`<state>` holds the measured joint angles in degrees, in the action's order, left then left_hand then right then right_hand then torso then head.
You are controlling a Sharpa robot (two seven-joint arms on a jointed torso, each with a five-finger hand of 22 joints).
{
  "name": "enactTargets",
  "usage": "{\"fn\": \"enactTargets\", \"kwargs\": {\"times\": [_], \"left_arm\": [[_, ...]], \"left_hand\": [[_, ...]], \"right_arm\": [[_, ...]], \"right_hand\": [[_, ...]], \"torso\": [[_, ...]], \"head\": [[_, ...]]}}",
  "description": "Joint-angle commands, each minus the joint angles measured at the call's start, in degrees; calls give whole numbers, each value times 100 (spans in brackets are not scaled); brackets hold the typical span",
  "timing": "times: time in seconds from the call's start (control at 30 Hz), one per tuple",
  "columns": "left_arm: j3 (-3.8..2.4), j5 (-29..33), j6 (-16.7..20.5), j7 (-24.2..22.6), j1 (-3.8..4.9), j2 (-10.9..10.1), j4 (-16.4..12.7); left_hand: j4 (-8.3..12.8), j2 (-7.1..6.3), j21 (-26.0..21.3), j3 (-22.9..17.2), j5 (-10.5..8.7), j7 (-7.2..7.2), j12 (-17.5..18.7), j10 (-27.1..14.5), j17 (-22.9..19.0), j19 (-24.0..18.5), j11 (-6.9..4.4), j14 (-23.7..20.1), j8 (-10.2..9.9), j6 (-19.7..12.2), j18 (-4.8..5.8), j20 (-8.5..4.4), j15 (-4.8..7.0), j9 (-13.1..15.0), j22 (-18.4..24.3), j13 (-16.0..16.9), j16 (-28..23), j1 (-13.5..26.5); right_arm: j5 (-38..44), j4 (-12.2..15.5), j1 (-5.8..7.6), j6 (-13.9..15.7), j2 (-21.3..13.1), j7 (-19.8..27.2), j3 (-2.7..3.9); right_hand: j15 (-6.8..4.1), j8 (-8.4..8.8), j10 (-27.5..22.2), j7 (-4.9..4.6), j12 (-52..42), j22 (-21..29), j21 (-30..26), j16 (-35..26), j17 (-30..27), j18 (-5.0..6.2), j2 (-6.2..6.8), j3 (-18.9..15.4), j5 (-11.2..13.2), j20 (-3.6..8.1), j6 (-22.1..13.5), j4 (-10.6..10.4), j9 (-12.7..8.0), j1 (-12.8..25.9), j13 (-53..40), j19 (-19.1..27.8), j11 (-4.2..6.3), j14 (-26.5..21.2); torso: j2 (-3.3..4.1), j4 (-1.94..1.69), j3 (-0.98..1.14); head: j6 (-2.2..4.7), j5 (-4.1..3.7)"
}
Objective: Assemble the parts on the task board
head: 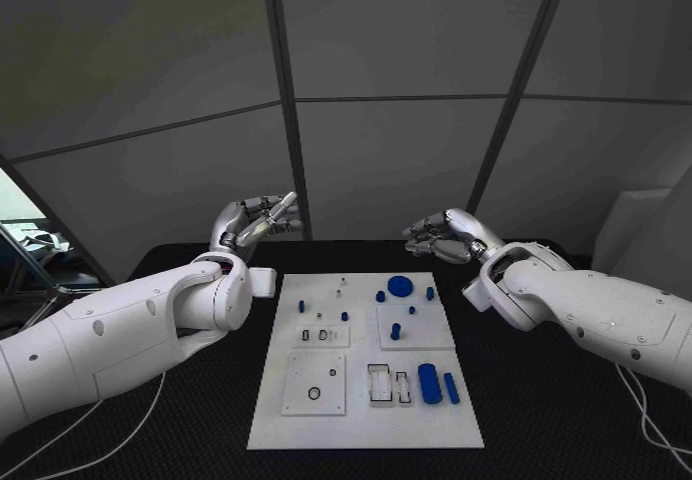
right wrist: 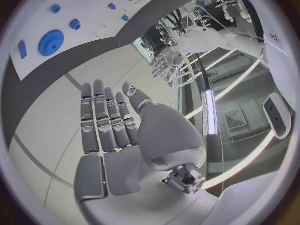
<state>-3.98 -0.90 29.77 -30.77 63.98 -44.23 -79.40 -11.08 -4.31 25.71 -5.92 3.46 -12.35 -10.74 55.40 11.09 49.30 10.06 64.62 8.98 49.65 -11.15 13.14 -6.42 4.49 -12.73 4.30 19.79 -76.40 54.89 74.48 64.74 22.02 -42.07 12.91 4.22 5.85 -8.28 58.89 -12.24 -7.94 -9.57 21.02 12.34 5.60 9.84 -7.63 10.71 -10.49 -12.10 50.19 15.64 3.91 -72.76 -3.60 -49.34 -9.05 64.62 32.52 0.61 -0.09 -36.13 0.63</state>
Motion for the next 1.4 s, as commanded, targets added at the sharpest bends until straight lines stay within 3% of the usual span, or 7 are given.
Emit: {"fn": "enactTargets", "kwargs": {"times": [0.03, 0.17, 0.27, 0.57, 0.67, 1.03, 1.4], "left_arm": [[-4, -451, -268, 143, 6, -121, -187], [-4, -695, -326, 242, 4, -282, -426], [-5, -848, -354, 300, 3, -438, -687], [-11, -951, -337, 327, 1, -748, -1345], [-12, -957, -337, 323, 1, -803, -1488], [-15, -962, -394, 308, 1, -861, -1702], [-16, -939, -436, 289, 1, -862, -1771]], "left_hand": [[176, 24, 223, 48, -20, -40, -75, 334, 223, 241, -104, 330, 74, 264, 59, -108, 119, 4, -120, 49, 341, -166], [348, 78, 514, 92, -9, 83, -70, 696, 562, 406, -224, 464, 96, 539, 74, -248, 246, 6, -304, 113, 830, -277], [489, 99, 767, 93, -13, 136, 18, 922, 875, 434, -308, 446, 40, 676, 84, -324, 306, -7, -484, 157, 1242, -368], [585, 107, 912, 102, -22, 104, 219, 914, 1064, 281, -266, 216, -86, 685, 96, -317, 283, -35, -618, 158, 1422, -370], [605, 112, 923, 111, -22, 87, 269, 894, 1075, 220, -247, 127, -121, 673, 99, -303, 263, -39, -638, 157, 1408, -354], [651, 148, 926, 129, -22, 53, 383, 836, 1027, 104, -204, -76, -203, 643, 92, -259, 214, -44, -662, 155, 1243, -311], [696, 174, 859, 144, -21, 28, 448, 805, 948, -27, -174, -209, -256, 624, 91, -211, 169, -43, -637, 158, 1029, -285]], "right_arm": [[1622, 64, 97, -242, 8, -530, 7], [2385, 140, 202, -419, 26, -831, 7], [3181, 235, 288, -663, 58, -1178, 8], [4389, 398, 391, -1061, 203, -1658, 8], [4574, 433, 399, -1136, 250, -1721, 7], [4881, 331, 408, -1412, 447, -1846, 6], [4982, 230, 408, -1541, 601, -1899, 5]], "right_hand": [[-452, 8, 1020, 202, 27, -482, 986, 562, 377, 69, 294, 201, 23, 492, 699, 37, -5, 7, -21, -1038, 329, 1627], [-556, 77, 1195, 273, 136, -723, 1417, 953, 685, 64, 413, 212, 43, 629, 838, -13, -5, 100, -30, -1297, 417, 2114], [-609, 187, 1304, 361, 288, -952, 1793, 1543, 1125, 61, 528, 294, 28, 702, 930, -55, -4, 186, -42, -1385, 484, 2188], [-608, 401, 1022, 425, 428, -1369, 2434, 3181, 2443, 56, 747, 520, 77, 714, 939, -197, 2, 312, -28, -1457, 463, 2171], [-596, 441, 966, 427, 432, -2166, 3095, 4036, 3335, -39, 812, 662, 73, 704, 955, -262, 9, 300, -34, -1662, 462, 2165], [-567, 461, 759, 433, 429, -3860, 4421, 5674, 5136, -260, 1007, 932, 78, 667, 821, -445, 0, 269, -43, -2169, 424, 2192], [-559, 458, 718, 449, 426, -4272, 4736, 6056, 5559, -314, 1068, 1008, 80, 649, 742, -519, 3, 240, -56, -2281, 413, 2191]], "torso": [[109, -7, 13], [195, -12, 15], [328, -24, 4], [632, -56, -28], [723, -71, -38], [900, -87, -67], [973, -110, -76]], "head": [[25, -6], [53, -23], [93, -40], [233, -78], [265, -102], [308, -143], [304, -155]]}}
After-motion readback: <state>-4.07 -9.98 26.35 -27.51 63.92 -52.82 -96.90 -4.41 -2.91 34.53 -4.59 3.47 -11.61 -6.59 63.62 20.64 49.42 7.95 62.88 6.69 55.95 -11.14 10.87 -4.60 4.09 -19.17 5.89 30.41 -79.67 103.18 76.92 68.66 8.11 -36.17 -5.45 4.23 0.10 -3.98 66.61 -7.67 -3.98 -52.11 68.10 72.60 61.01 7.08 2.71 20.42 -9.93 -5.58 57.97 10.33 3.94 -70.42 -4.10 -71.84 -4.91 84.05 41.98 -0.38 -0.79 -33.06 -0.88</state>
